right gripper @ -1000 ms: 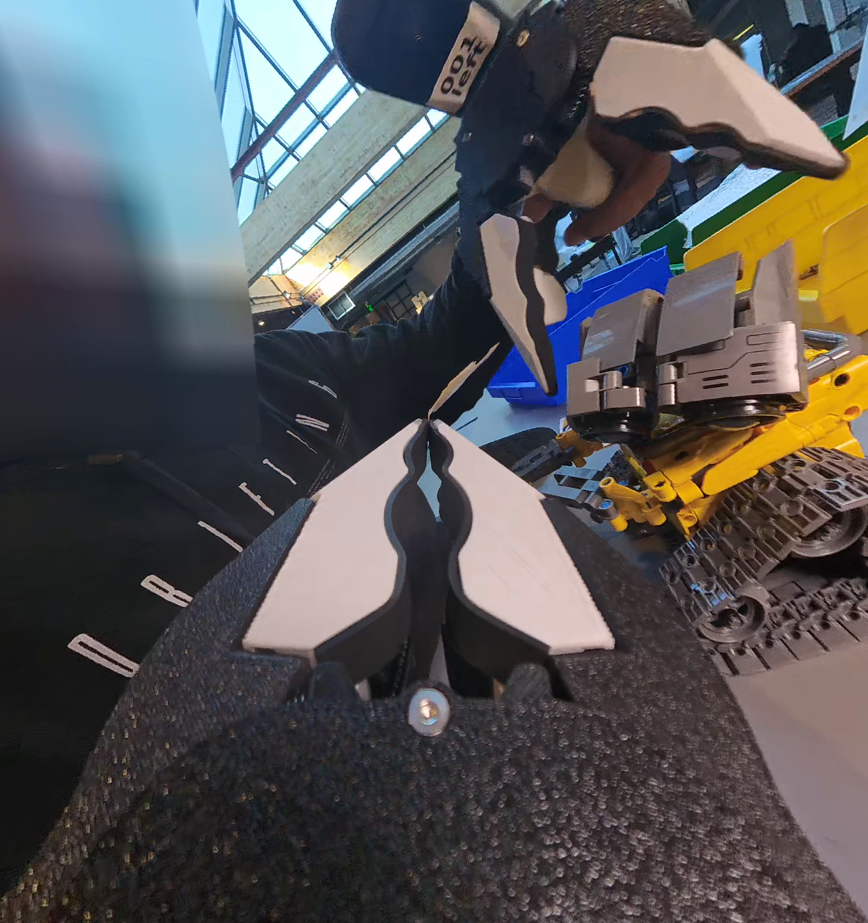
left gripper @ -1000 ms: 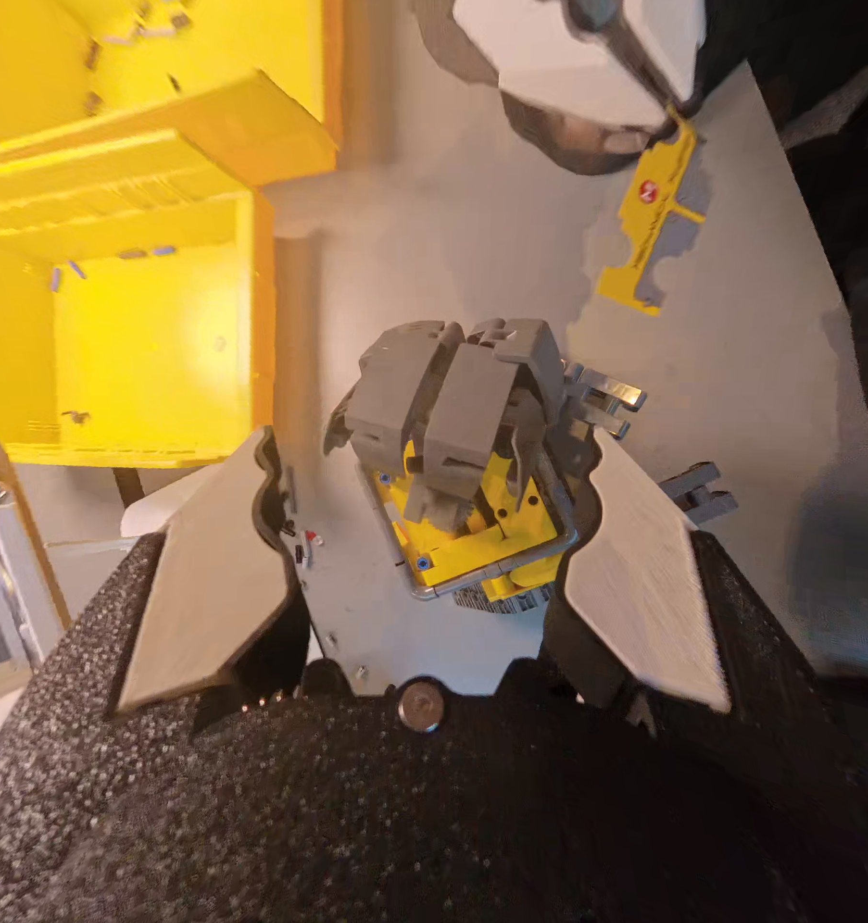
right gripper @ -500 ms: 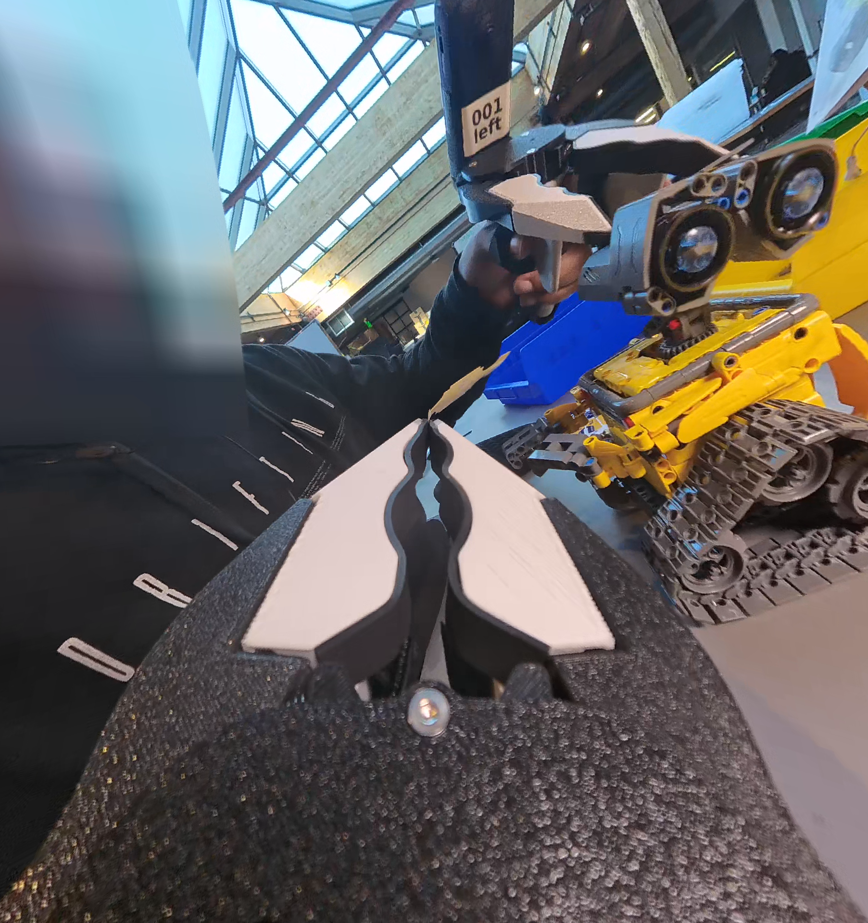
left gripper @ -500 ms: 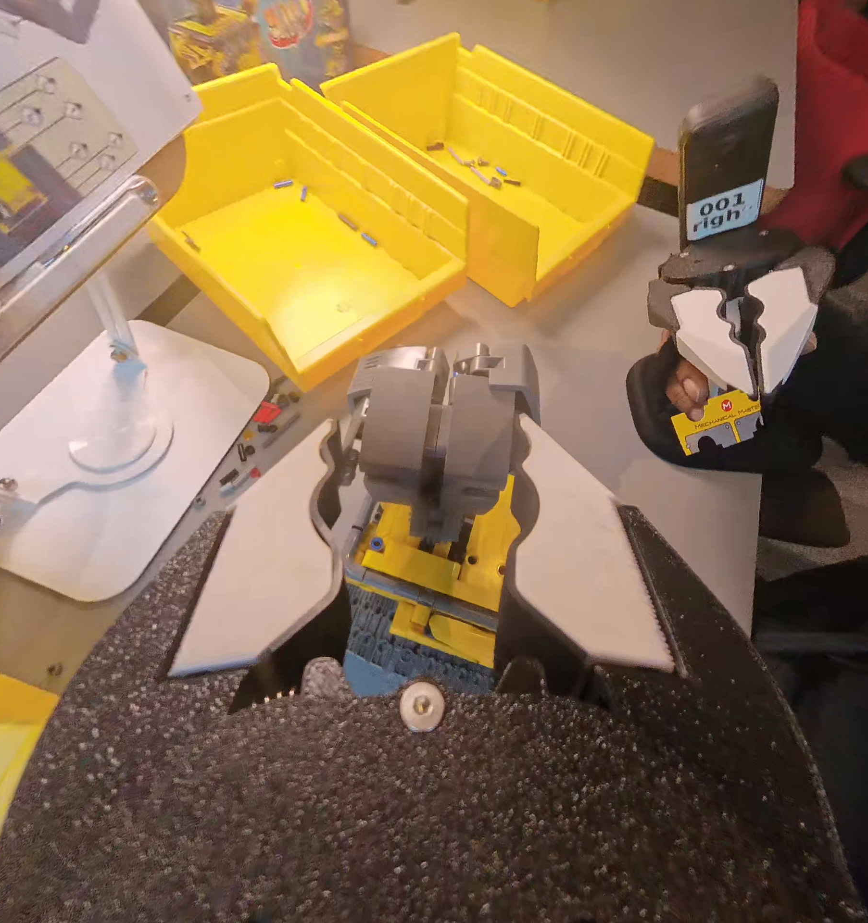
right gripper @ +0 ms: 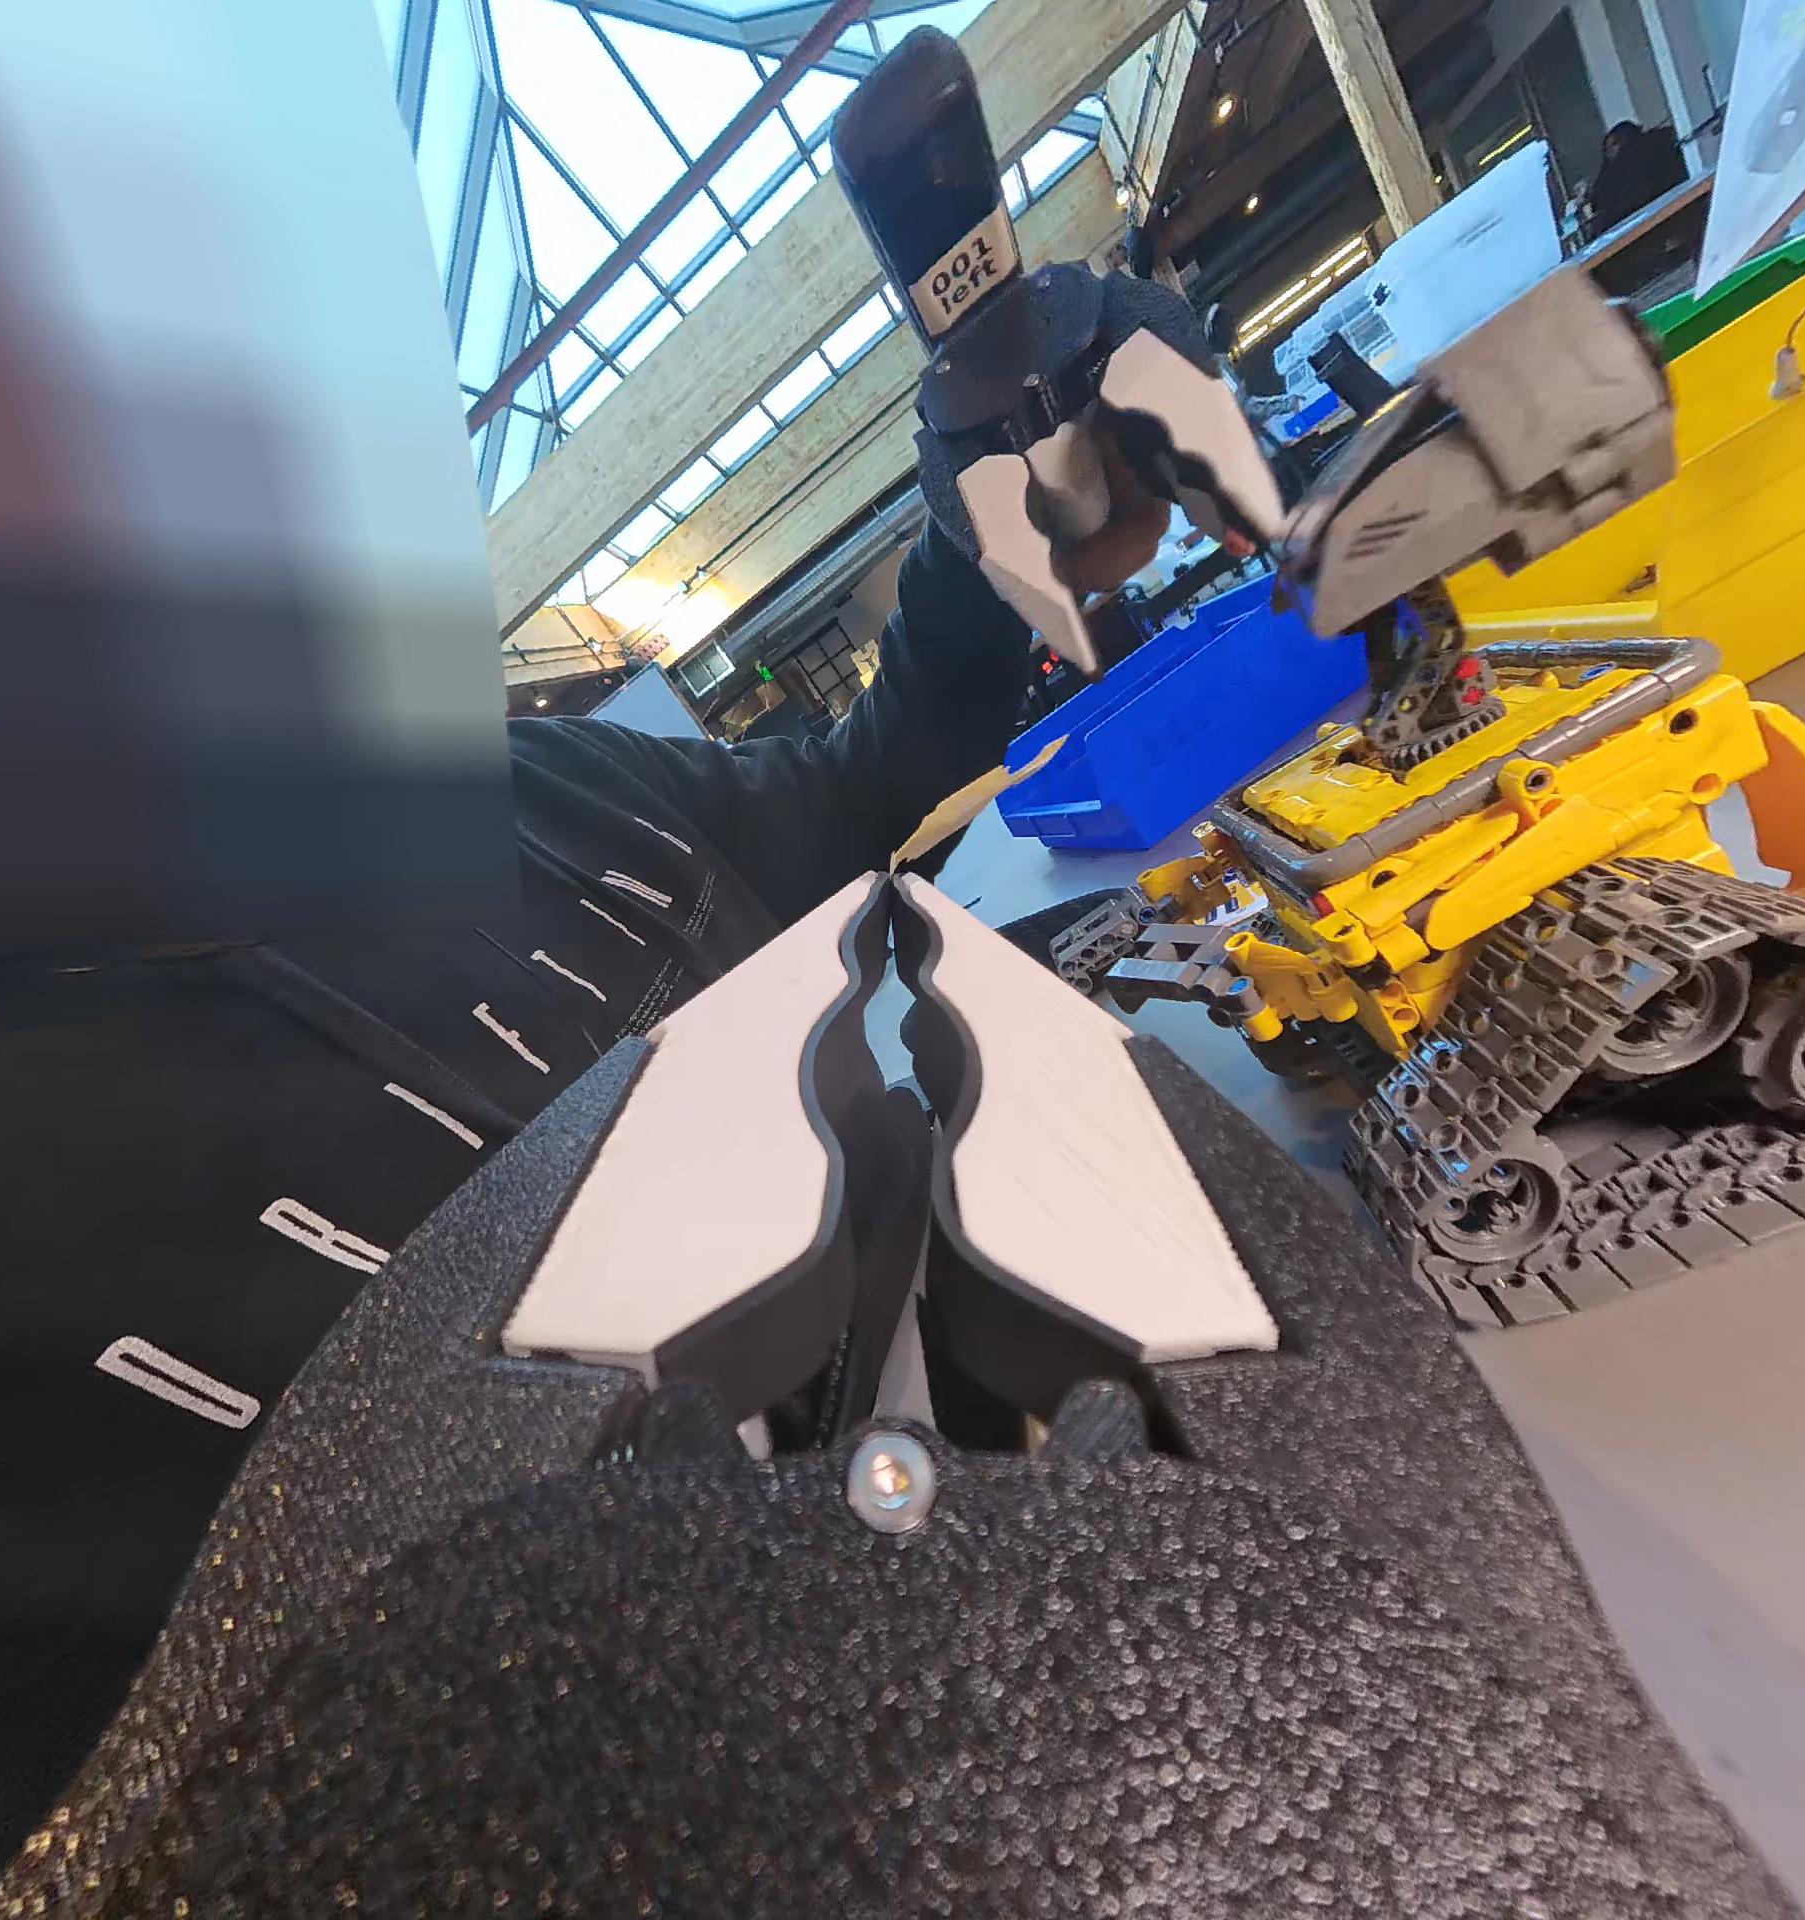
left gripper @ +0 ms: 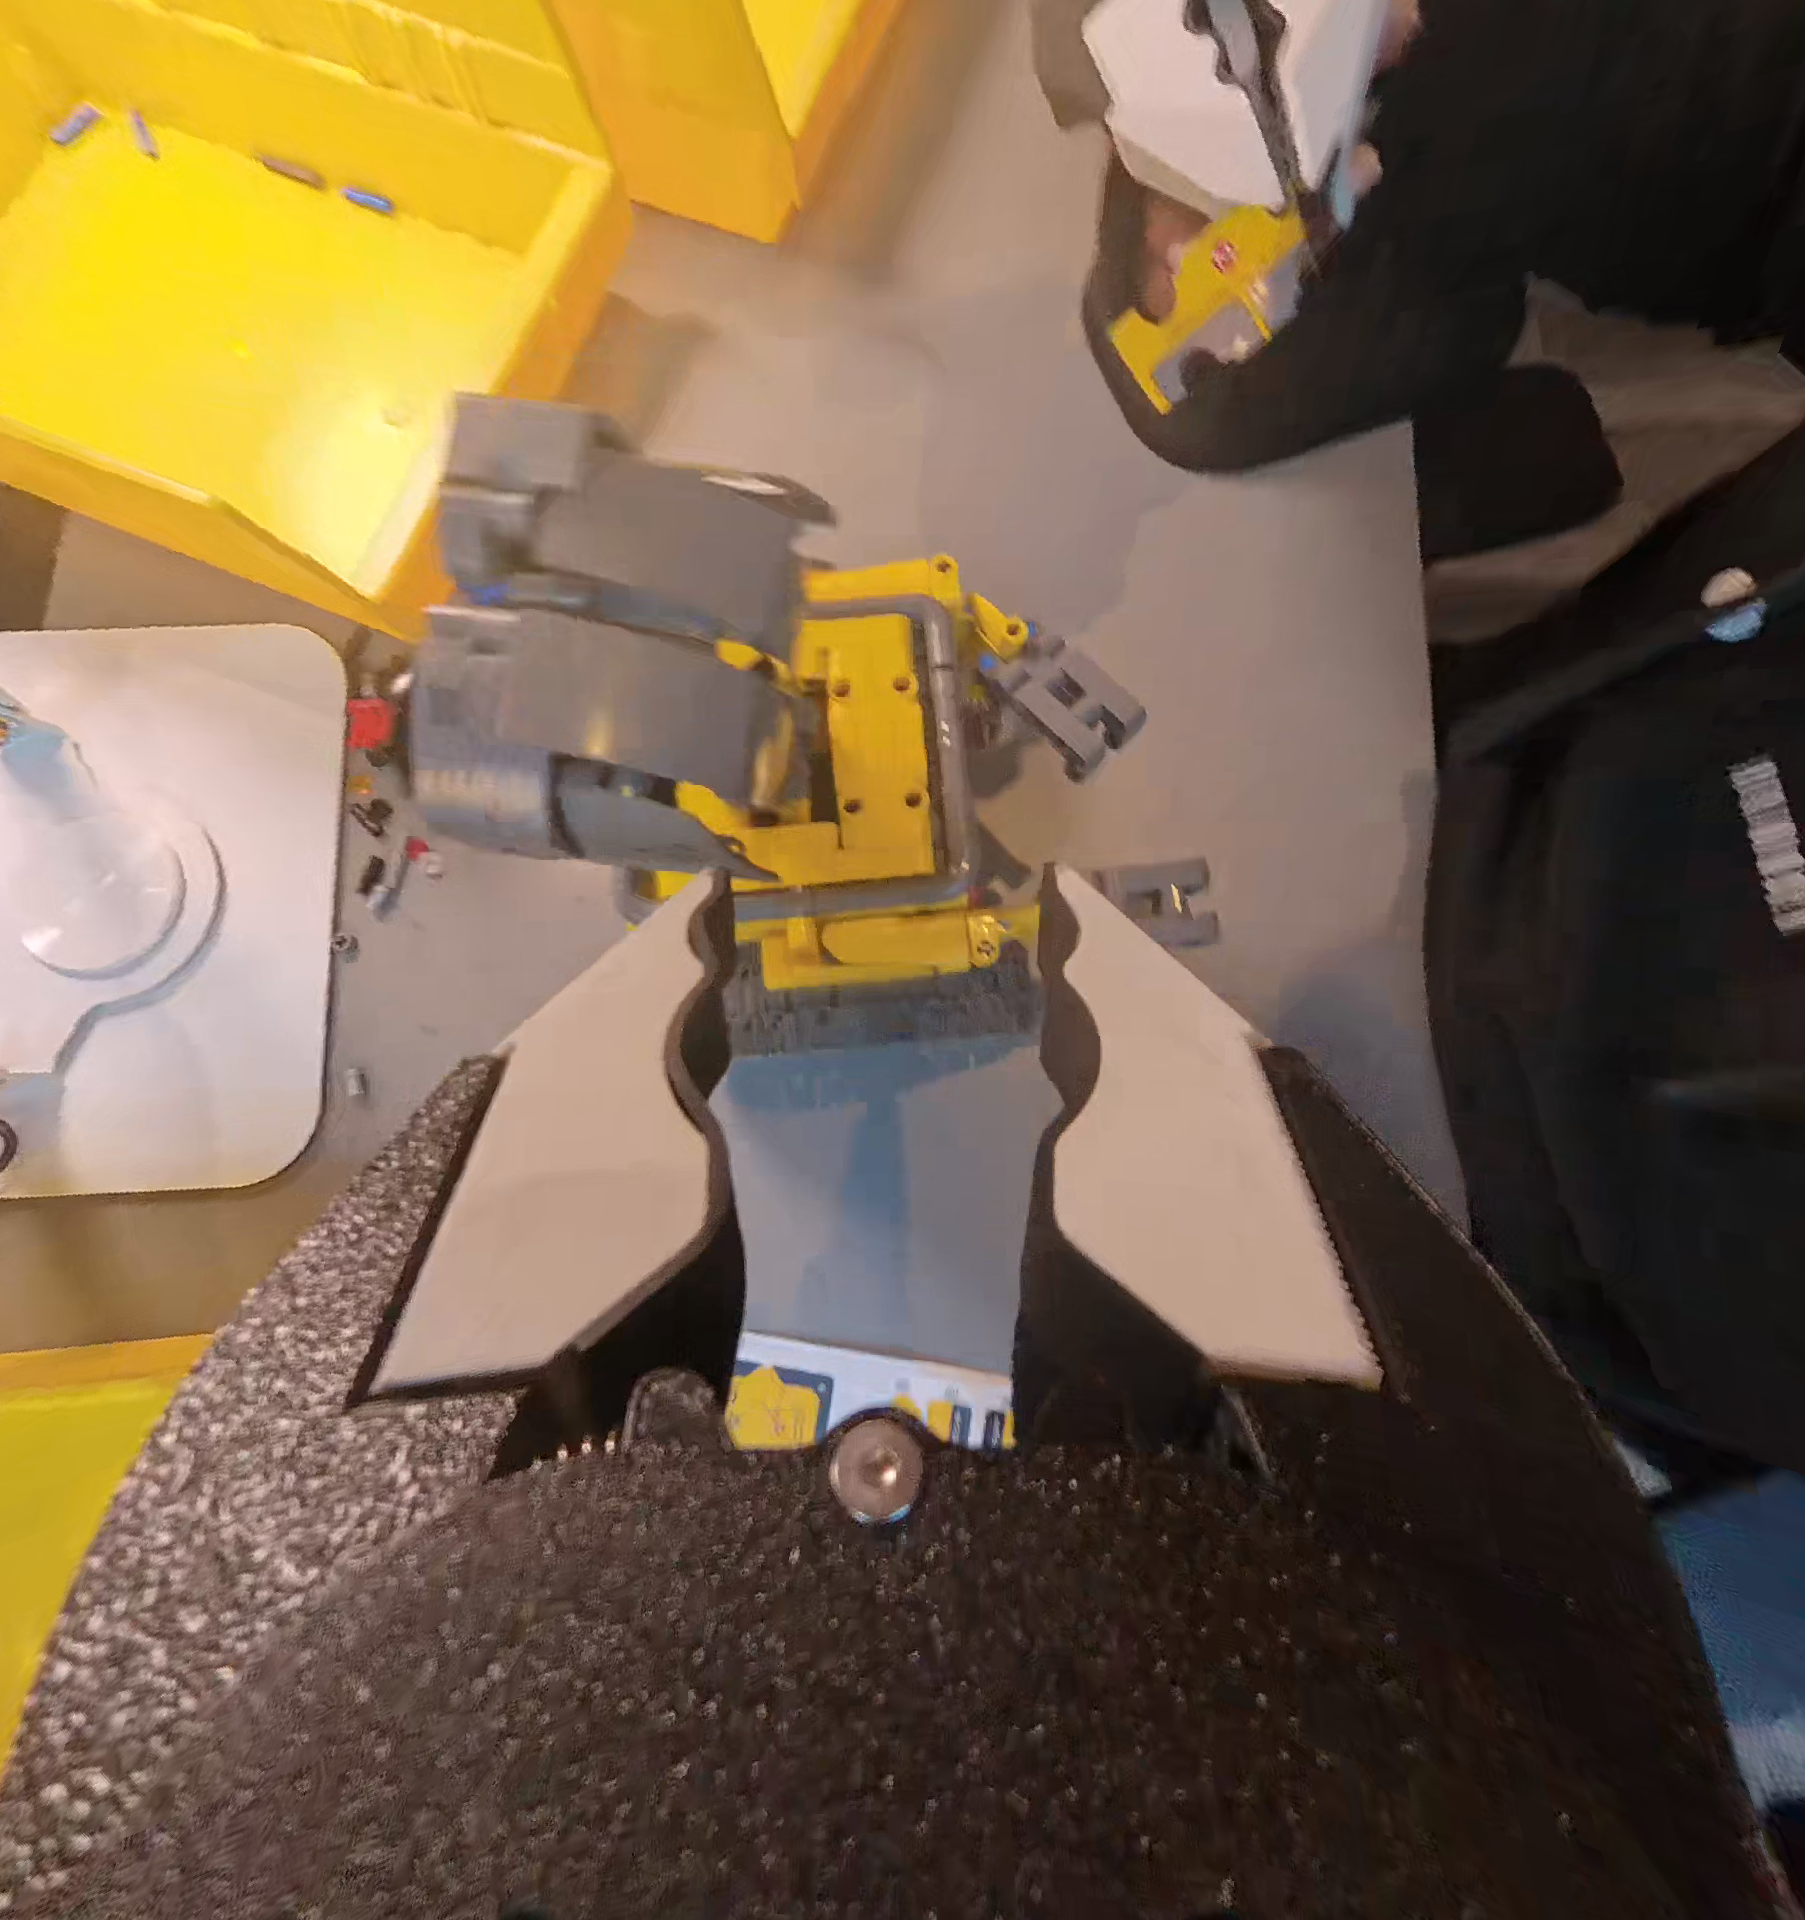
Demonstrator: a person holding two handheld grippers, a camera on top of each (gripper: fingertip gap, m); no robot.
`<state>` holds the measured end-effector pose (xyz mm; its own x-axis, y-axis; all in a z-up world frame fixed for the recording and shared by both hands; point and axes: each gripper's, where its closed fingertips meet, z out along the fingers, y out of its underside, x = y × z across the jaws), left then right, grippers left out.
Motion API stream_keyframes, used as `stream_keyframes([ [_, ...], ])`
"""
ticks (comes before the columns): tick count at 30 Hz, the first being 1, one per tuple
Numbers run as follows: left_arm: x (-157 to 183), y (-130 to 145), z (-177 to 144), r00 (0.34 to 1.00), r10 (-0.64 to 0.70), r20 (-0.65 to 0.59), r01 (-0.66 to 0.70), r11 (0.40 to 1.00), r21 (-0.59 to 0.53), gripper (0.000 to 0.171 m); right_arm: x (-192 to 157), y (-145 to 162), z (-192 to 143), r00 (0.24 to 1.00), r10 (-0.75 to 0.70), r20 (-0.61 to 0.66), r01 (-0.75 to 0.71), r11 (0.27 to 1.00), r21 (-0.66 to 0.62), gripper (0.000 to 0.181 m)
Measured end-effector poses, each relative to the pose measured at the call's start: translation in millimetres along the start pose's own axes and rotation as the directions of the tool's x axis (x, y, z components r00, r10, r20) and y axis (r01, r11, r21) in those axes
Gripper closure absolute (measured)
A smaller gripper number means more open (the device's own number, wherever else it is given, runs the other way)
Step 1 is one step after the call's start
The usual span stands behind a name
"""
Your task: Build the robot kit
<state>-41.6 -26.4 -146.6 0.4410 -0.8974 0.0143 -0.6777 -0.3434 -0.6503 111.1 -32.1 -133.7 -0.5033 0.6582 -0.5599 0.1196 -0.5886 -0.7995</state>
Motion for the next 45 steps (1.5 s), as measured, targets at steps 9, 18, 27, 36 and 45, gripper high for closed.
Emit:
stream_keyframes([
  [9,-30,-25,-17,0.994,0.033,0.107,-0.042,0.996,0.085,0.110,0,-2,-2,1.000,-0.007,0.000,0.007,1.000,0.017,0.181],
  [18,2,-16,16,0.997,-0.009,0.077,-0.014,0.956,0.294,0.137,21,-7,10,0.998,0.037,-0.055,-0.041,0.997,-0.064,0.181],
  [27,25,-14,32,0.996,-0.011,0.091,-0.038,0.855,0.516,0.133,46,-3,49,0.995,0.086,-0.059,-0.101,0.937,-0.335,0.181],
  [36,29,-25,23,0.983,-0.085,-0.160,0.165,0.783,0.599,0.153,54,-5,61,0.987,0.160,-0.015,-0.149,0.881,-0.448,0.181],
  [45,13,-22,17,0.932,-0.188,-0.310,0.343,0.736,0.584,0.148,50,-3,63,0.986,0.168,0.023,-0.133,0.854,-0.504,0.181],
])
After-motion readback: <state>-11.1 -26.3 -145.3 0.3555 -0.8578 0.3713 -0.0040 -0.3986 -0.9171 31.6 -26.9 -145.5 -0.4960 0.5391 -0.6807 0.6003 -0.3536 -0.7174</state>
